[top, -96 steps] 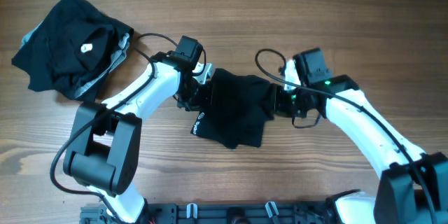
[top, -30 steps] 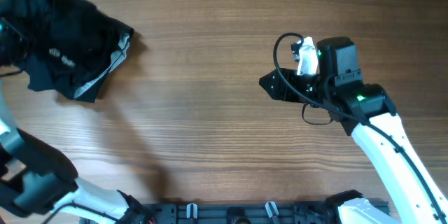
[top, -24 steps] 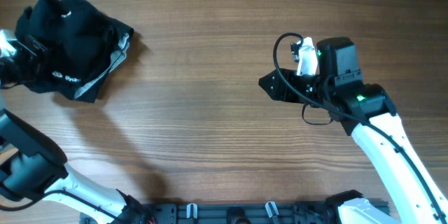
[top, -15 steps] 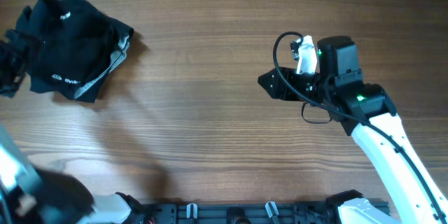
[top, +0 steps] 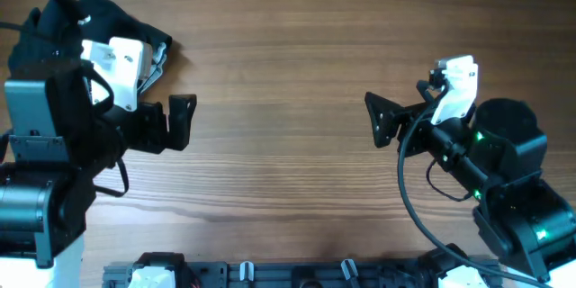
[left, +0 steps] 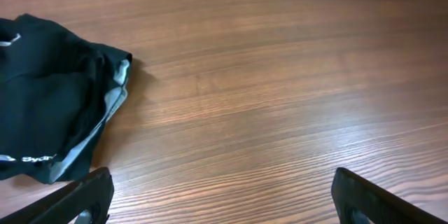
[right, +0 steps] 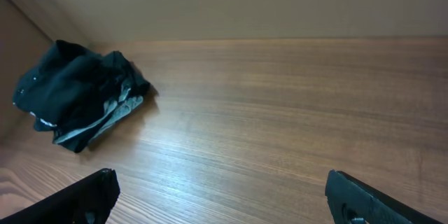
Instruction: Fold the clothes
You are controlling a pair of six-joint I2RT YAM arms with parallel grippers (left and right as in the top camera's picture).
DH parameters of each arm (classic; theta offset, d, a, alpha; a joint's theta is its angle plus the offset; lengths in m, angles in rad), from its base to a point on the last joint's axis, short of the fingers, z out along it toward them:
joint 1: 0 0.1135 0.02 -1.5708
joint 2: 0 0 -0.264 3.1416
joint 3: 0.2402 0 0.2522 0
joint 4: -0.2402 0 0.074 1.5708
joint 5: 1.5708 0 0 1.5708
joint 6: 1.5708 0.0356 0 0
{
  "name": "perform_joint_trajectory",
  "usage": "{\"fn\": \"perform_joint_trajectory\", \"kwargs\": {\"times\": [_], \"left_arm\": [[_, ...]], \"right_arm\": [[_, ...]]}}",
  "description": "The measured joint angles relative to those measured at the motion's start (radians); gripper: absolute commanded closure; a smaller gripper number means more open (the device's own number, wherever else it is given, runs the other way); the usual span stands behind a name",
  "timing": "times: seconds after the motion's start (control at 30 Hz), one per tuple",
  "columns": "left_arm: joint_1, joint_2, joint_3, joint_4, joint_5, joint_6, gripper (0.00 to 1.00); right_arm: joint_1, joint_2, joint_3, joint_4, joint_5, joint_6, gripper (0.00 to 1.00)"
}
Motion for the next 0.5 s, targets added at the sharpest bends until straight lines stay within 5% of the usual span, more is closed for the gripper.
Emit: {"fn": "perform_joint_trajectory", "kwargs": {"times": [0.23, 0.5], "left_arm": [[-0.001, 0.000, 0.000, 0.000, -0.011, 0.000, 0.00], [-0.001, 0.000, 0.000, -0.004, -0.014, 0.000, 0.00]], "right_arm": [[0.000, 0.007, 0.000, -0.027, -0.035, 0.231, 0.00], [-0.011, -0.162, -0.130, 0.545, -0.140, -0.374, 0.00]]}}
